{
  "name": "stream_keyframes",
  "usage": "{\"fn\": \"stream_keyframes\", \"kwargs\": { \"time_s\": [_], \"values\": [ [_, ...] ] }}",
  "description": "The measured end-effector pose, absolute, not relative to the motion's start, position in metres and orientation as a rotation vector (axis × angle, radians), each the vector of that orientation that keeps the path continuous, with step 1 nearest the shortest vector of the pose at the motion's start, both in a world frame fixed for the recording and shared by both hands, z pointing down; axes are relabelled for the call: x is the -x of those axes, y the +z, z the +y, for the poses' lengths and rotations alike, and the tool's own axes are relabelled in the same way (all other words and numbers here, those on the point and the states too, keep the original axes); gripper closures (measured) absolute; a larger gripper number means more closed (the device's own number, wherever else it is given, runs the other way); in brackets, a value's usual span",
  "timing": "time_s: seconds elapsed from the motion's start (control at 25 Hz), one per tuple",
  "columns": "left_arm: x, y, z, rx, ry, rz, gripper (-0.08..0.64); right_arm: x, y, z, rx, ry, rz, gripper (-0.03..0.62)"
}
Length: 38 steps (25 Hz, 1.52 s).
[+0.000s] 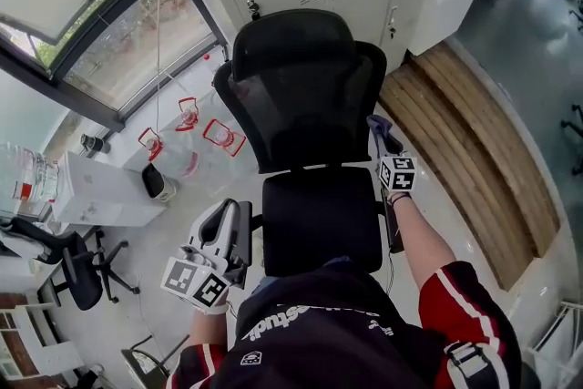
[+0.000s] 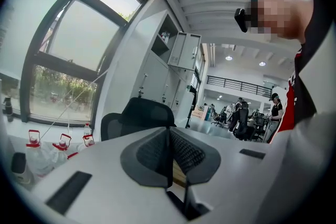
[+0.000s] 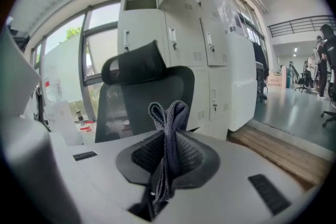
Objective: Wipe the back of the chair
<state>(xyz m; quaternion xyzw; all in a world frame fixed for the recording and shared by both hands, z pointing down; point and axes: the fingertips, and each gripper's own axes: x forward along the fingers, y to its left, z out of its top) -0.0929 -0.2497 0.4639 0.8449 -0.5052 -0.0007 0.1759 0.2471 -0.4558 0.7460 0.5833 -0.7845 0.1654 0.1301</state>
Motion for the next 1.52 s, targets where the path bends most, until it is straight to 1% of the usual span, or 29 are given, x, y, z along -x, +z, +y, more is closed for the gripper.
{"fn": "stream_keyframes", "kwargs": {
  "time_s": [0.32, 0.6, 0.8, 0.92, 1.12, 1.52],
  "values": [
    [0.09, 0.445, -0.249, -2.447, -0.058, -1.431, 0.523, -0.198, 0.607, -0.421, -1.659, 0.288, -2.473, 0.529],
    [0.089, 0.434, -0.247, -2.478, -0.07, -1.435, 0.523, -0.14, 0.511, -0.354, -1.543, 0.242, -2.613, 0.529],
    [0.082, 0.424, -0.242, -2.483, -0.113, -1.422, 0.523, -0.083, 0.459, -0.29, -1.326, 0.258, -2.768, 0.529],
    [0.083, 0.421, -0.237, -2.472, -0.109, -1.433, 0.523, -0.059, 0.444, -0.269, -1.212, 0.257, -2.827, 0.529],
    [0.087, 0.421, -0.226, -2.431, -0.093, -1.468, 0.523, -0.048, 0.445, -0.266, -1.116, 0.256, -2.835, 0.529],
    [0.099, 0.422, -0.179, -2.44, -0.044, -1.447, 0.523, -0.032, 0.448, -0.22, -1.117, 0.262, -2.847, 0.529]
  ]
}}
